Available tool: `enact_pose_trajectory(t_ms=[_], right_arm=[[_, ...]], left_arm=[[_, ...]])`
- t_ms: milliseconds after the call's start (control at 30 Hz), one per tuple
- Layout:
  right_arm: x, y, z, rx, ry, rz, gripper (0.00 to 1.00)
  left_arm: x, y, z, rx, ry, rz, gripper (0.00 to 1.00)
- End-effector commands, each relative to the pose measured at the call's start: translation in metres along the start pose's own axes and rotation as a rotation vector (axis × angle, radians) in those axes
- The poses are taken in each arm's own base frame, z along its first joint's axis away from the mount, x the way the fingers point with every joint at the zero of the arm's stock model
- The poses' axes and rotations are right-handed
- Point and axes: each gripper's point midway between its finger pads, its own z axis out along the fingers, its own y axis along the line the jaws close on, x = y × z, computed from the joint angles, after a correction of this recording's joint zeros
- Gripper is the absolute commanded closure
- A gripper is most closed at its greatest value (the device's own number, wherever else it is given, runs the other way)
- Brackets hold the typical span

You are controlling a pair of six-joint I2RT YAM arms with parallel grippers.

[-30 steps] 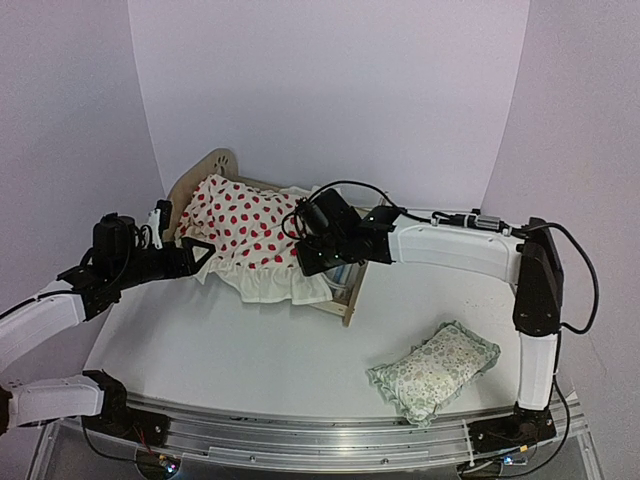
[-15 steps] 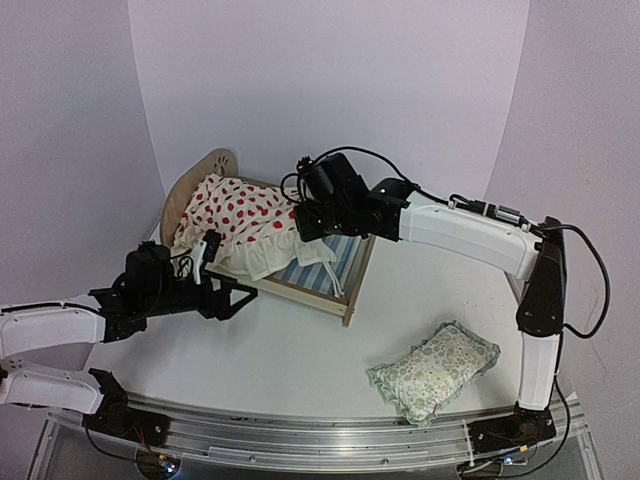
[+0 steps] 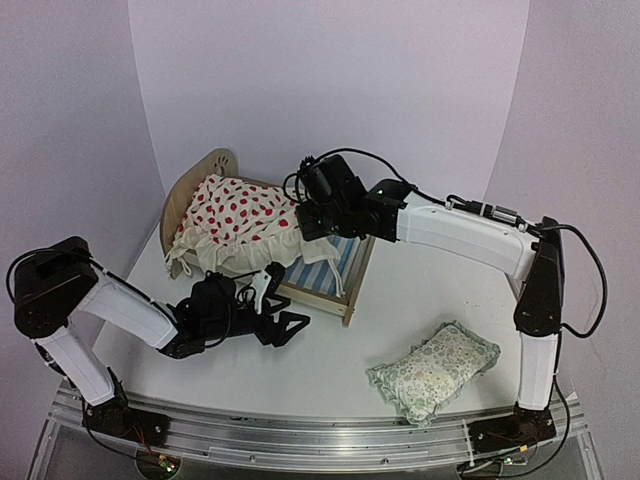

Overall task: Set up the pet bed
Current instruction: Cross the right ropes of the mattress at the bed frame base.

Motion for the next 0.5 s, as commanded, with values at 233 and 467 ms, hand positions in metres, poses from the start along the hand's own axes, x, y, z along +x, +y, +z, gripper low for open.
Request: enact_pose_trajectory(t_ms=[233, 467], right_arm=[[0.009, -0.005, -0.001, 0.002, 0.011, 0.045, 1.00], [0.004, -0.005, -0.007, -0.014, 0.001, 0.076, 1.00]], left_arm=[[-0.061, -0.011, 0.046, -0.012, -0.317, 0.214, 0.18], [-0.058, 0.000, 0.066, -0.093, -0.377, 0.245, 0.17]])
